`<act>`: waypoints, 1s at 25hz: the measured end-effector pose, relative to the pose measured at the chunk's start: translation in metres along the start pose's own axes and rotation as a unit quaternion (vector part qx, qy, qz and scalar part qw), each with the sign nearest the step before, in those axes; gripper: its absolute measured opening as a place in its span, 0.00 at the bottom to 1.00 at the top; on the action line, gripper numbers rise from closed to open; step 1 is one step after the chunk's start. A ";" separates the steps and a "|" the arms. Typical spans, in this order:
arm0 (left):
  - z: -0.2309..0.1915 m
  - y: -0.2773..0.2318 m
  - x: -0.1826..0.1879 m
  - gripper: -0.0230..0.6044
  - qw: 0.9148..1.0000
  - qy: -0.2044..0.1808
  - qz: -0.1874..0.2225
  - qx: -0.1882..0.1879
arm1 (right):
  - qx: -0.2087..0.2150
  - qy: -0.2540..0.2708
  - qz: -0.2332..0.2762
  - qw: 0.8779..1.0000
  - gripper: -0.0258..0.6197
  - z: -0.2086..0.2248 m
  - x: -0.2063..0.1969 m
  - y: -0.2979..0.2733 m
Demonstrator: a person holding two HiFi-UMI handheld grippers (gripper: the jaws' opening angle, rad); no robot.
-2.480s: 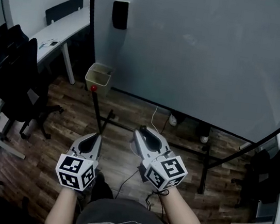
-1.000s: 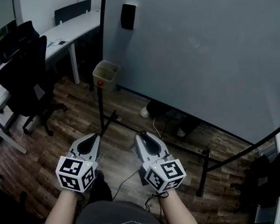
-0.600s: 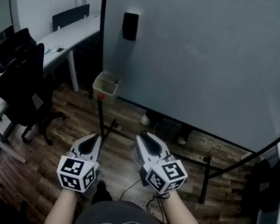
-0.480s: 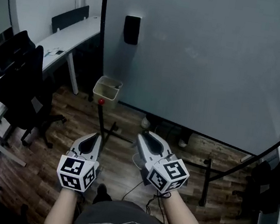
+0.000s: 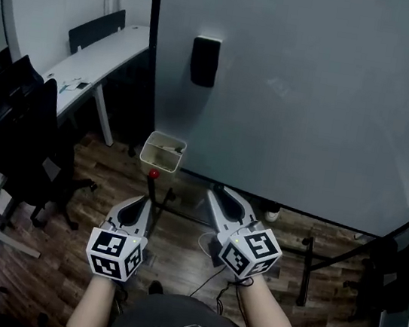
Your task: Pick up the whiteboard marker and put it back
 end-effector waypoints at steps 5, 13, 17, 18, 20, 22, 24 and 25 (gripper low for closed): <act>-0.032 -0.018 0.006 0.06 1.000 -0.015 -0.007 0.003 | 0.000 0.000 0.000 1.000 0.17 0.001 0.006 -0.038; -0.076 -0.048 0.009 0.06 1.000 -0.010 -0.022 -0.002 | -0.001 -0.007 0.001 1.000 0.17 0.004 0.010 -0.090; -0.089 -0.060 0.014 0.06 1.000 -0.008 -0.023 -0.012 | 0.000 -0.010 0.010 1.000 0.17 0.008 0.015 -0.113; -0.093 -0.063 0.015 0.06 1.000 -0.009 -0.023 -0.014 | -0.001 -0.011 0.011 1.000 0.17 0.009 0.015 -0.118; -0.099 -0.068 0.015 0.06 1.000 -0.009 -0.025 -0.016 | -0.003 -0.015 0.012 1.000 0.17 0.011 0.013 -0.128; -0.105 -0.073 0.015 0.06 0.999 -0.007 -0.027 -0.017 | -0.010 -0.017 0.014 1.000 0.17 0.014 0.011 -0.136; -0.111 -0.077 0.015 0.06 0.999 -0.006 -0.029 -0.017 | -0.019 -0.020 0.013 1.000 0.17 0.016 0.007 -0.143; -0.113 -0.078 0.014 0.06 0.999 -0.005 -0.030 -0.018 | -0.021 -0.024 0.011 0.999 0.17 0.018 0.003 -0.147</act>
Point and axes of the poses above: the fingertips, and each gripper's own axes: y backward along the fingers, z to its right, x out of its top, the point moved 7 cm from there along y, backward along the fingers, and after that the axes turned 7 degrees about -z, right-handed, at the moved point
